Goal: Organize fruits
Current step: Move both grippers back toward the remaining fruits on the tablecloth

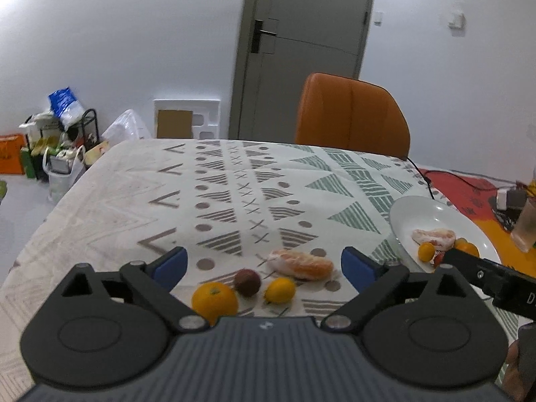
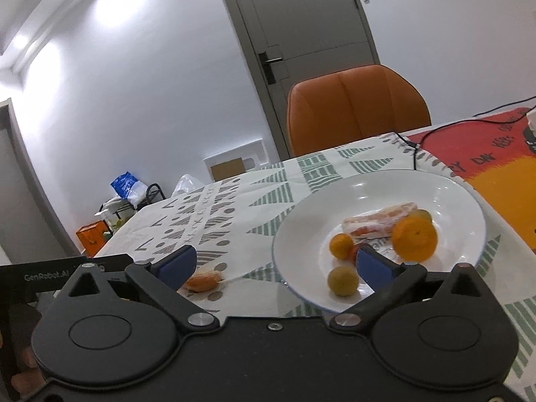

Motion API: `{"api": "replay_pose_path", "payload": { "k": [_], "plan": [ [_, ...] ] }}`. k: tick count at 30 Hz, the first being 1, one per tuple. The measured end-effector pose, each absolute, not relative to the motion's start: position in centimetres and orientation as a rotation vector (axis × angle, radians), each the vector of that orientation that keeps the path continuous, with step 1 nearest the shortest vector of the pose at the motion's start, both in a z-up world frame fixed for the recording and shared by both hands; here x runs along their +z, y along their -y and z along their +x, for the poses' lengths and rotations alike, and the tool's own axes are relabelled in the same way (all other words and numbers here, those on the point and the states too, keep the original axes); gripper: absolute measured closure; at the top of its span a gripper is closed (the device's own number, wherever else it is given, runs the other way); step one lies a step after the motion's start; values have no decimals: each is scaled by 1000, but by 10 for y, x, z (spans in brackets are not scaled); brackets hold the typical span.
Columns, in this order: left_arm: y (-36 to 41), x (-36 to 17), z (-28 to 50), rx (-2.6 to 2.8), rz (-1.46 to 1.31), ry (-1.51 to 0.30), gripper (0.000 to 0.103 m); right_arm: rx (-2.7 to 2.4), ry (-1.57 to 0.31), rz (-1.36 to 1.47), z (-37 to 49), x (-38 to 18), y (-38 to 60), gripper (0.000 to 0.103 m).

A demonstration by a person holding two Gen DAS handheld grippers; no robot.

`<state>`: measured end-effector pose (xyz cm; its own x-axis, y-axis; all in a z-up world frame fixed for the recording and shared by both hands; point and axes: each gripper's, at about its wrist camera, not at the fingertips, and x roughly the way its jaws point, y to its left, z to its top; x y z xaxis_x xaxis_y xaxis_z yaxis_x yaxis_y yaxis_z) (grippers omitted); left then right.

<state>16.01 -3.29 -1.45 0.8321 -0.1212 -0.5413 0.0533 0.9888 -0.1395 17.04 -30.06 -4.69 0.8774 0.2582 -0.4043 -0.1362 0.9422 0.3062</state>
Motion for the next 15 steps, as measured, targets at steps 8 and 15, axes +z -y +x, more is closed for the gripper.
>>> {"api": "replay_pose_path", "payload": {
  "k": [8, 15],
  "plan": [
    [15, -19, 148, -62, -139, -574, 6, 234, -466, 270, 171, -46, 290, 0],
    [5, -22, 139, -62, -129, -555, 6, 265, -480, 268, 173, -48, 280, 0]
  ]
}}
